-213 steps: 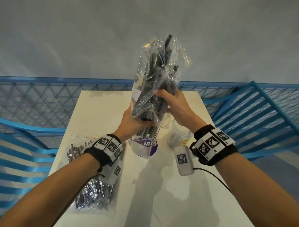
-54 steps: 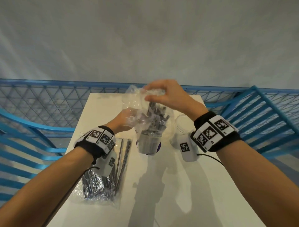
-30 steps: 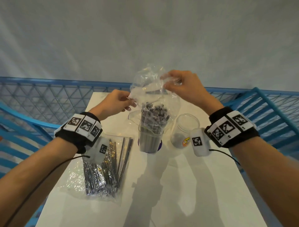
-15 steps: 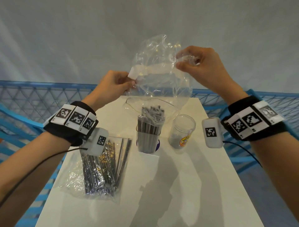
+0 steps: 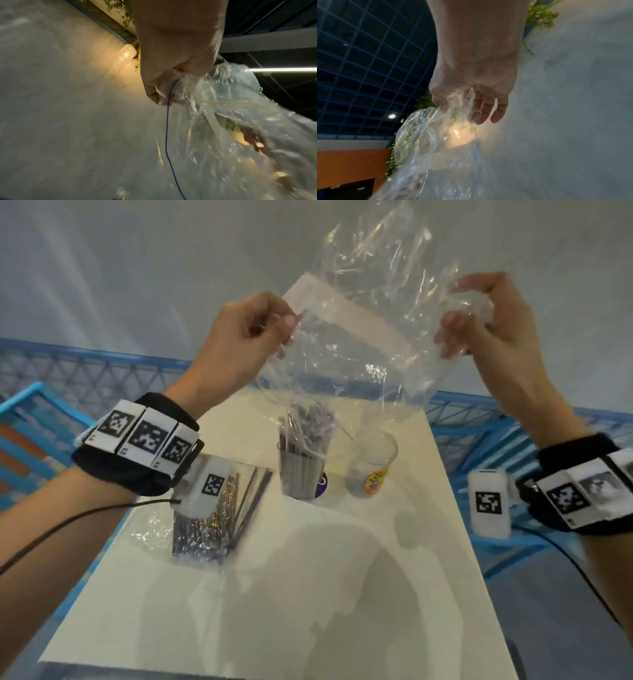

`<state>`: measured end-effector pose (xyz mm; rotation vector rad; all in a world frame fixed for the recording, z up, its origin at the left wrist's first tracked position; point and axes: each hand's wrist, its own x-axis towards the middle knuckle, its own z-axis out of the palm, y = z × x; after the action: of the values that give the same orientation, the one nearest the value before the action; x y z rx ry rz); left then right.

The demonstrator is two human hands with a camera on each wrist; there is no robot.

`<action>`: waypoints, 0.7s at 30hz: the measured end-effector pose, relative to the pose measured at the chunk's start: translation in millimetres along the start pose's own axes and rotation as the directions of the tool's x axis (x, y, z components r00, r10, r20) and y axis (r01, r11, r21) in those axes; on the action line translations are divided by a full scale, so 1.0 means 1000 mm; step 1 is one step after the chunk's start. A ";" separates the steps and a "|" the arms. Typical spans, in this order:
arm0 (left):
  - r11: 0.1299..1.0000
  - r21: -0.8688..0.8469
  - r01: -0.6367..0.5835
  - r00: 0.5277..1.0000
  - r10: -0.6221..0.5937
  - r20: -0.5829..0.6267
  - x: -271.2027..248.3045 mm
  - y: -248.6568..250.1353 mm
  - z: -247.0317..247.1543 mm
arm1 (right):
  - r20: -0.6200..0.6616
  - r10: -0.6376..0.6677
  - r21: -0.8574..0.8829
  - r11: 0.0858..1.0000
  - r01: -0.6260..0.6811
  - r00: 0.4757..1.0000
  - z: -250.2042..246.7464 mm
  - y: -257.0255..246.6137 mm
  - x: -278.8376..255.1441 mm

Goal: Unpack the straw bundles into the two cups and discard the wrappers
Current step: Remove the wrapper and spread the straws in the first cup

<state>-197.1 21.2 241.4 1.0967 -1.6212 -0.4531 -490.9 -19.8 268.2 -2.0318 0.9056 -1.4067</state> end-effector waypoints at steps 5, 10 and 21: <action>0.955 0.274 0.116 0.942 -0.193 0.273 -0.060 -0.014 0.018 | 0.325 0.404 -0.123 0.914 -0.386 0.855 -0.006 0.046 -0.087; 0.817 0.367 0.444 0.792 -0.550 0.265 -0.133 -0.051 0.055 | 0.447 0.631 -0.201 0.761 -0.617 0.634 0.010 0.091 -0.162; 0.560 -0.163 0.812 0.576 -0.727 0.374 -0.177 -0.045 0.224 | 0.644 0.649 -0.132 0.615 -0.777 0.404 0.035 0.122 -0.241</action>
<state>-381.0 92.6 30.5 1.5170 -1.1108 -1.4721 -545.0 84.8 22.8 -1.4533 1.0668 -0.2337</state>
